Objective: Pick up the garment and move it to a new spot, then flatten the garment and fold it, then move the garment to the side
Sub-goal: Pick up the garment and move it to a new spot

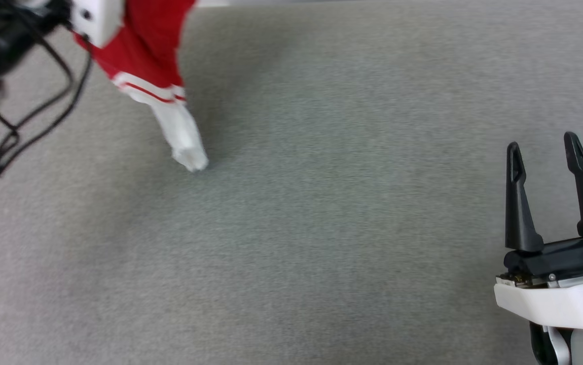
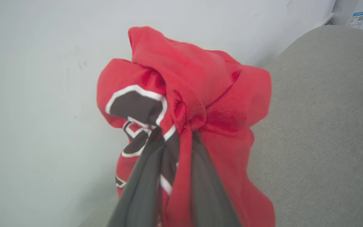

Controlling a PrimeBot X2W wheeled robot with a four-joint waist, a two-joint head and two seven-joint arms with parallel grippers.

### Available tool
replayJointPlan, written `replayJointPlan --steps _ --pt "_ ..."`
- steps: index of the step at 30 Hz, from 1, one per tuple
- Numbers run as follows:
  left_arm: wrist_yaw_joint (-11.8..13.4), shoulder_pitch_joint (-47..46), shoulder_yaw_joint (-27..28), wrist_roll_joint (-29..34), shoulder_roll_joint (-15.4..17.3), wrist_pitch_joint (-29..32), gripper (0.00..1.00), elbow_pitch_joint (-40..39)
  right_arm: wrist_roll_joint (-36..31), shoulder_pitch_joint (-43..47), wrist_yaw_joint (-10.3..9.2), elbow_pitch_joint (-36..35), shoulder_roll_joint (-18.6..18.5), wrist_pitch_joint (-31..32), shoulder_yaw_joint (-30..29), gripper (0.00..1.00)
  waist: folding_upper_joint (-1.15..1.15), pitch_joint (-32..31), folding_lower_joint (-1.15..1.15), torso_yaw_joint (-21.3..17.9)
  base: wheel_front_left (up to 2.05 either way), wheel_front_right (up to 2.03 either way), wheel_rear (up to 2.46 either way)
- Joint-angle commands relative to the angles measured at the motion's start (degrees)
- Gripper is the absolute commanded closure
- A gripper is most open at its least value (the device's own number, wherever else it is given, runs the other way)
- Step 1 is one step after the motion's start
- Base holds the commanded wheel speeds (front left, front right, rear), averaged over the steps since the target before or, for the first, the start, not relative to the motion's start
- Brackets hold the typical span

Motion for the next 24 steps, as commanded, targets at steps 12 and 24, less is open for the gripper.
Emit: replayJointPlan --steps 12,24 --pt "0.0 5.3 -13.6 -0.9 -9.2 -3.8 1.00 -3.2 2.3 0.7 -0.02 -0.1 0.2 -0.1 -0.9 0.00 0.00 -0.5 0.01 -8.4 0.00 0.00 0.00" --pt "0.0 17.5 -30.3 -2.8 -18.9 -8.2 1.00 2.5 3.2 -0.4 -0.02 0.7 0.2 -0.1 -0.9 0.00 0.00 2.3 0.01 -10.8 0.00 0.00 0.00"
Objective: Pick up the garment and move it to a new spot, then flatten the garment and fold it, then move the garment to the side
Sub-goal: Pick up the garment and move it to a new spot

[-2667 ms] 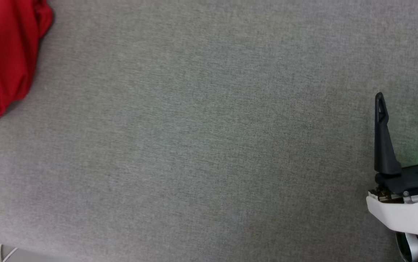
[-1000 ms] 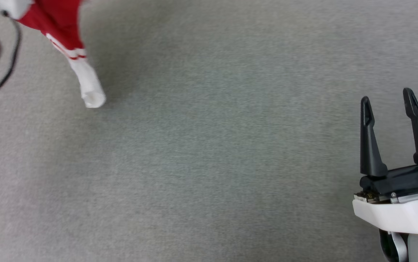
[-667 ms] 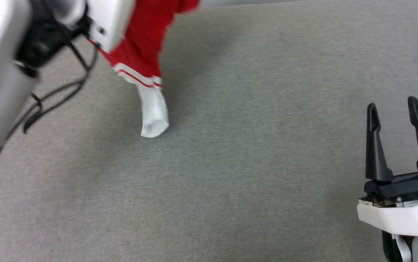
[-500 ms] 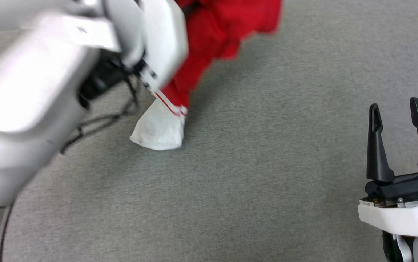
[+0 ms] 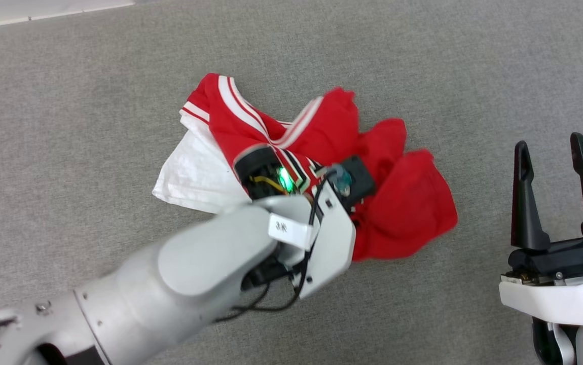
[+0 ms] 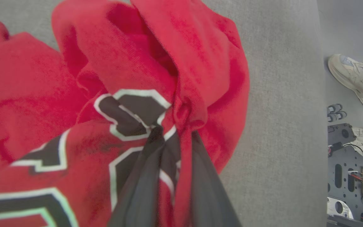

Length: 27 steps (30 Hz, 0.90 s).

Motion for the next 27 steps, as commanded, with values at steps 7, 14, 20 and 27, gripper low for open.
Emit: replayJointPlan --steps 7,14,20,27 --pt "0.0 6.4 -0.4 2.9 -2.5 -0.2 1.00 1.1 -0.1 0.3 -0.02 0.8 0.1 -0.1 -0.6 0.00 0.00 -0.6 0.00 0.2 0.00 0.00 0.00" --pt "0.6 2.7 3.4 4.5 -5.0 -15.5 0.00 4.4 -1.2 2.1 -0.02 1.5 0.1 -0.1 -1.1 0.00 0.00 -5.0 0.00 2.4 0.00 0.00 0.00" --pt "6.5 3.4 8.5 7.3 -4.2 -27.2 0.00 4.6 -2.0 4.0 -0.02 1.8 0.1 -0.1 -1.4 0.00 0.00 -8.8 0.00 4.4 0.00 0.00 0.00" --pt "17.7 9.0 15.5 10.7 0.2 -37.0 0.00 3.4 -2.3 6.0 -0.02 1.9 0.1 -0.1 -1.7 0.00 0.00 -11.7 0.00 6.0 0.00 0.00 0.00"
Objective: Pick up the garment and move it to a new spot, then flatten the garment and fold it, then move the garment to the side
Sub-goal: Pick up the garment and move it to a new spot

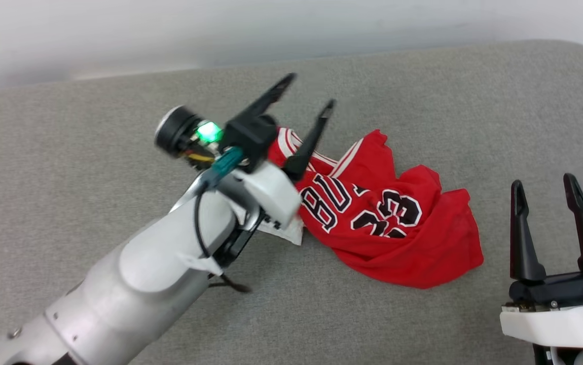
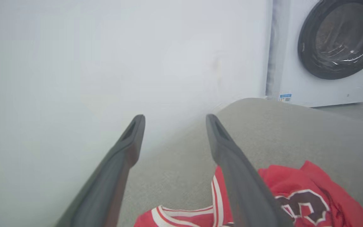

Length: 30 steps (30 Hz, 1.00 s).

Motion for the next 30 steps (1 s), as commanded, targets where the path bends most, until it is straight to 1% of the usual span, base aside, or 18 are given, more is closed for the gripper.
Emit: replayJointPlan --steps 1,3,5,7,10,12,15,18,24,30 --pt "2.2 2.6 1.7 0.9 0.6 -0.7 0.00 -0.9 -0.4 0.8 -0.02 0.0 0.1 -0.1 -0.1 0.00 0.00 -1.0 0.00 0.9 0.00 0.00 0.00" --pt "5.0 5.5 4.4 2.2 1.8 -1.0 0.00 -2.4 -0.5 1.2 -0.02 0.0 0.1 -0.1 -0.3 0.00 0.00 -1.5 0.00 1.4 0.00 0.00 0.00" --pt "7.8 9.2 8.3 4.4 2.5 -1.1 0.00 -5.5 -0.4 1.7 -0.02 0.1 0.1 -0.1 -0.4 0.00 0.00 -1.9 0.00 1.8 0.00 0.00 0.00" --pt "9.8 13.7 12.0 6.7 3.1 -1.0 0.00 -8.2 -0.5 2.0 -0.02 0.3 0.1 -0.1 -0.7 0.00 0.00 -2.4 0.00 2.3 0.00 0.00 0.00" --pt "11.6 20.3 17.3 10.1 3.1 -1.1 0.00 -11.7 -0.7 2.4 -0.02 0.6 0.1 -0.1 -0.8 0.00 0.00 -3.1 0.00 2.8 0.00 0.00 0.00" --pt "12.0 24.5 20.4 12.5 2.8 -1.1 0.00 -13.2 -0.7 2.9 -0.02 0.8 0.1 -0.1 -0.8 0.00 0.00 -3.7 0.00 3.1 0.00 0.00 0.00" --pt "12.1 30.3 25.1 15.6 1.2 -1.1 0.00 -14.9 -0.7 3.3 -0.02 1.1 0.1 -0.1 -0.9 0.00 0.00 -4.5 0.00 3.5 0.00 0.00 0.00" --pt "11.5 35.2 29.4 18.3 -0.9 -1.1 0.00 -16.2 -0.4 4.0 -0.02 1.4 0.1 -0.1 -0.9 0.00 0.00 -5.2 0.00 3.9 0.00 0.00 0.00" --pt "8.9 42.5 36.8 23.5 -5.1 -1.1 0.00 -17.6 1.8 5.2 -0.02 3.1 0.1 -0.1 -1.2 0.00 0.00 -6.6 0.00 4.0 0.00 0.00 0.00" --pt "5.7 47.7 42.0 27.3 -9.0 -1.1 0.00 -18.1 4.2 6.6 -0.02 5.1 0.1 -0.1 -1.3 0.00 0.00 -7.7 0.00 3.9 0.00 0.00 0.00"
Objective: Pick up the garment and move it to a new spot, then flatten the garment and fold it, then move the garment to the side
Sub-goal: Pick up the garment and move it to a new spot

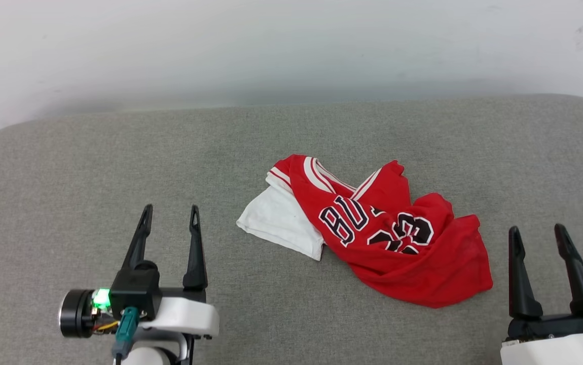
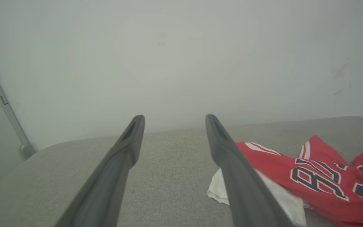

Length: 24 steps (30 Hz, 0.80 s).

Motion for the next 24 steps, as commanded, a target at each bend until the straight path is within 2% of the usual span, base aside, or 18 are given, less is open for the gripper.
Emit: replayJointPlan --steps 1,5,10,24 --pt "-0.9 1.7 1.4 1.0 -1.1 -0.1 0.00 -0.1 0.7 1.0 -0.02 0.7 0.1 -0.1 0.0 0.00 0.00 -0.3 0.00 -0.1 0.00 0.00 0.00" --pt "-2.1 3.6 3.8 2.3 -2.8 -0.1 0.00 -0.3 1.5 1.6 -0.02 1.3 0.1 -0.1 0.0 0.00 0.00 -0.7 0.00 -0.1 0.00 0.00 0.00" --pt "-4.7 5.9 6.6 4.1 -4.7 -0.1 0.00 -0.5 2.1 2.7 -0.02 1.8 0.1 -0.1 -0.1 0.00 0.00 -1.1 0.00 0.1 0.00 0.00 0.00" --pt "-9.6 7.7 10.8 6.6 -7.7 -0.1 0.00 0.4 2.6 3.8 -0.02 2.3 0.1 -0.1 0.3 0.00 0.00 -1.6 0.00 0.5 0.00 0.00 0.00"
